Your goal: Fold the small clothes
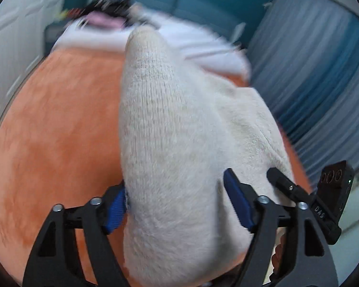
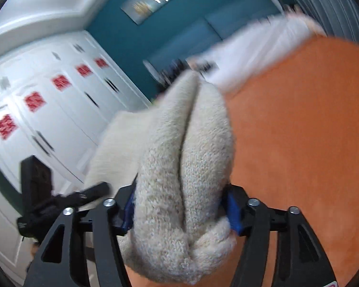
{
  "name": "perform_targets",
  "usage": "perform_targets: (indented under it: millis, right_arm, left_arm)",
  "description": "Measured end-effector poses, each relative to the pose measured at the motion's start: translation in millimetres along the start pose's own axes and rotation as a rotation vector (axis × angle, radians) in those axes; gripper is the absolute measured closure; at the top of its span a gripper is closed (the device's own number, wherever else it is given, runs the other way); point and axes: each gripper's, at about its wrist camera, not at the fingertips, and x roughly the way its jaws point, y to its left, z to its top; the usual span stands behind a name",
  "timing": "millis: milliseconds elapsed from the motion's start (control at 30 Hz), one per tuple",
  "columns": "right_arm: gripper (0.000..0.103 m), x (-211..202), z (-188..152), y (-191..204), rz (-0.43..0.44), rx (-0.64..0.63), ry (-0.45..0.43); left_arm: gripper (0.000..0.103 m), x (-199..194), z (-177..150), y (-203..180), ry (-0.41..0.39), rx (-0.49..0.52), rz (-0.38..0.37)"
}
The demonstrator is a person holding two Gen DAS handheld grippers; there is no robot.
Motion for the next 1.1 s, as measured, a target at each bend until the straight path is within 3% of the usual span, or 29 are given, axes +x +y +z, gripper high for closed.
perform_targets:
  millis: [67, 100, 133, 200, 300, 367, 400, 433, 467, 567, 633, 700, 767, 800, 833, 867, 900, 933, 1000, 1100]
  right_arm:
    - [0.057, 61.9, -54.6, -38.3, -0.269, -0.021, 0.235]
    - [0.075, 67.9, -72.0, -48.5, -0.292, -0.008, 0.285]
    - [0.075, 61.0, -90.6, -57.4, -0.249, 0.043, 0.288]
    - [0.073, 43.0, -106.4, -60.0, -0.233, 0.073, 0.258]
    - [0.073, 26.3, -98.7, -40.8, -0.243, -0.009, 0.214]
    - [0.061, 25.4, -76.9, -27.4, -0.221, -0.034, 0.162]
    - [0.038, 29.0, -65.8, -25.2, -0.205, -0.024, 0.142]
    - [0.025, 40.0, -53.3, -25.6, -0.191, -0.005, 0.135]
    - [0.009, 53.0, -47.2, -26.8, -0.182, 0.003, 0.146]
    - [0.010, 100.7, -30.9, -37.0, -0.245, 0.002, 0.195]
    - [0.010, 128.6, -23.4, -48.5, -0.264, 0.011, 0.248]
    - [0.010, 153.6, -22.0, -57.6, -0.242, 0.033, 0.306]
    - [0.010, 170.7, -26.6, -63.8, -0.191, 0.103, 0.344]
    - [0.021, 175.5, -28.5, -63.8, -0.127, 0.146, 0.359]
    - [0.054, 176.4, -29.4, -60.6, -0.059, 0.180, 0.371]
    - [0.061, 174.2, -25.8, -52.3, -0.052, 0.181, 0.351]
    - [0.066, 163.3, -19.8, -41.1, -0.040, 0.152, 0.317]
    - [0.070, 149.1, -14.2, -27.8, -0.005, 0.115, 0.274]
    - [0.071, 106.5, -7.0, -3.5, 0.042, 0.049, 0.179]
    - [0.069, 69.6, -15.2, 6.8, -0.048, -0.062, 0.076]
  left_arm:
    - [0.037, 44.3, -37.7, 56.3, 0.098, -0.086, 0.135]
    - [0.046, 60.6, -60.9, 78.6, 0.146, -0.129, 0.202]
    - [0.046, 65.8, -80.3, 93.8, 0.175, -0.161, 0.209]
    - [0.043, 53.5, -109.0, 107.3, 0.126, -0.220, 0.163]
    - [0.042, 41.6, -123.5, 102.4, 0.102, -0.206, 0.164]
    - [0.036, 41.8, -121.7, 95.0, 0.066, -0.203, 0.144]
    - [0.033, 35.9, -123.8, 100.0, 0.049, -0.206, 0.136]
    - [0.027, 39.1, -118.7, 98.7, 0.039, -0.214, 0.130]
    - [0.015, 40.0, -114.6, 101.5, 0.036, -0.227, 0.127]
    - [0.010, 61.5, -100.5, 123.8, 0.026, -0.330, 0.085]
    - [0.010, 75.2, -91.9, 146.2, 0.033, -0.452, 0.004]
    - [0.010, 87.8, -81.1, 171.5, 0.021, -0.572, -0.049]
    - [0.010, 106.2, -67.7, 189.5, 0.047, -0.634, -0.055]
    - [0.011, 117.0, -61.3, 194.2, 0.061, -0.640, -0.080]
    - [0.024, 127.3, -54.7, 194.8, 0.086, -0.630, -0.103]
    - [0.046, 136.4, -46.1, 190.1, 0.112, -0.600, -0.136]
    - [0.048, 138.8, -37.5, 181.5, 0.130, -0.557, -0.131]
    - [0.053, 135.1, -24.8, 166.2, 0.120, -0.475, -0.112]
    - [0.057, 119.3, -6.2, 135.6, 0.071, -0.328, -0.155]
    - [0.055, 108.7, 3.9, 107.9, 0.029, -0.208, -0.186]
